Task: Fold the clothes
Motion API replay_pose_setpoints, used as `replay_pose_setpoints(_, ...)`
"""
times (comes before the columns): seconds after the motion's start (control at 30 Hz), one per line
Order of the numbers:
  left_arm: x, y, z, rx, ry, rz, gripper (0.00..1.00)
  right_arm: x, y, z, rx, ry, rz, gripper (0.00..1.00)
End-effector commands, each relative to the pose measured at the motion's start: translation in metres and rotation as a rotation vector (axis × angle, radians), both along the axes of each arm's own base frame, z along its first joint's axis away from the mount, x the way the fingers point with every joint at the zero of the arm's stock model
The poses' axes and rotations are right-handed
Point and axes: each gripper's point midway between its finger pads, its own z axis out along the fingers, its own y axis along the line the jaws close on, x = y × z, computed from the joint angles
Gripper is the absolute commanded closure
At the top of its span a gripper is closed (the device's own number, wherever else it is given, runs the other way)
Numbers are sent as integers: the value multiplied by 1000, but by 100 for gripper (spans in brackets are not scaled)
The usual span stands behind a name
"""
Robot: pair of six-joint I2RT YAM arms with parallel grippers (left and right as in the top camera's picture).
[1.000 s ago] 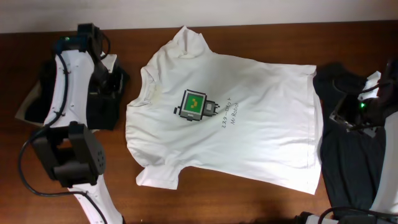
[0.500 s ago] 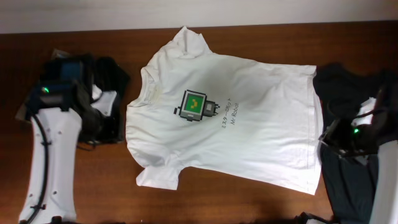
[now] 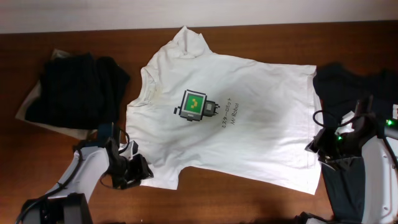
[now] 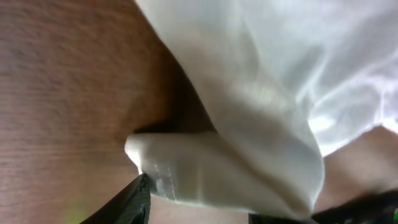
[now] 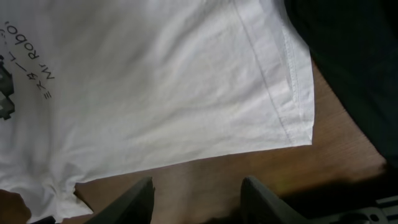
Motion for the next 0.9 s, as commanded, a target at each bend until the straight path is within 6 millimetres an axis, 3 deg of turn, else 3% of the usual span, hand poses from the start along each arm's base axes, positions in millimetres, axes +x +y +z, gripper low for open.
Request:
replay_pose_setpoints(0.0,-11,3,-16,32,73,73,55,2,1,0,4,-13,2,51)
replay_pose_setpoints(0.07,-13,3,-22,32,106,85,83,3,1,0,3,-16,2,51)
replay_pose_setpoints(0.1,-14,3,-26,31,121,85,88,3,1,0,2,-17,2,51)
replay_pose_setpoints(0.13,-15,1,-28,20,134,86,100,4,1,0,2,-18,2,51)
replay_pose_setpoints(0.23,-3,-8,-9,-53,129,97,100,4,-1,0,0,-23,-2,51)
replay_pose_setpoints(0.3,18,-10,19,-76,65,58,100,4,-13,1,-5,-32,-52,51)
replay_pose_setpoints(0.4,52,-1,74,-29,-115,14,99,-13,-42,-2,7,-7,-203,51)
replay_pose_setpoints(0.47,62,0,96,-22,-208,13,100,-28,-39,-14,39,42,-230,51)
replay_pose_setpoints(0.57,66,0,107,-22,-273,12,100,-49,-15,-51,129,123,-231,51)
replay_pose_setpoints(0.7,69,0,109,-20,-290,11,100,-56,10,-79,241,118,-253,51)
replay_pose_setpoints(0.87,70,-1,109,-20,-296,9,100,-63,2,-92,177,170,-314,50)
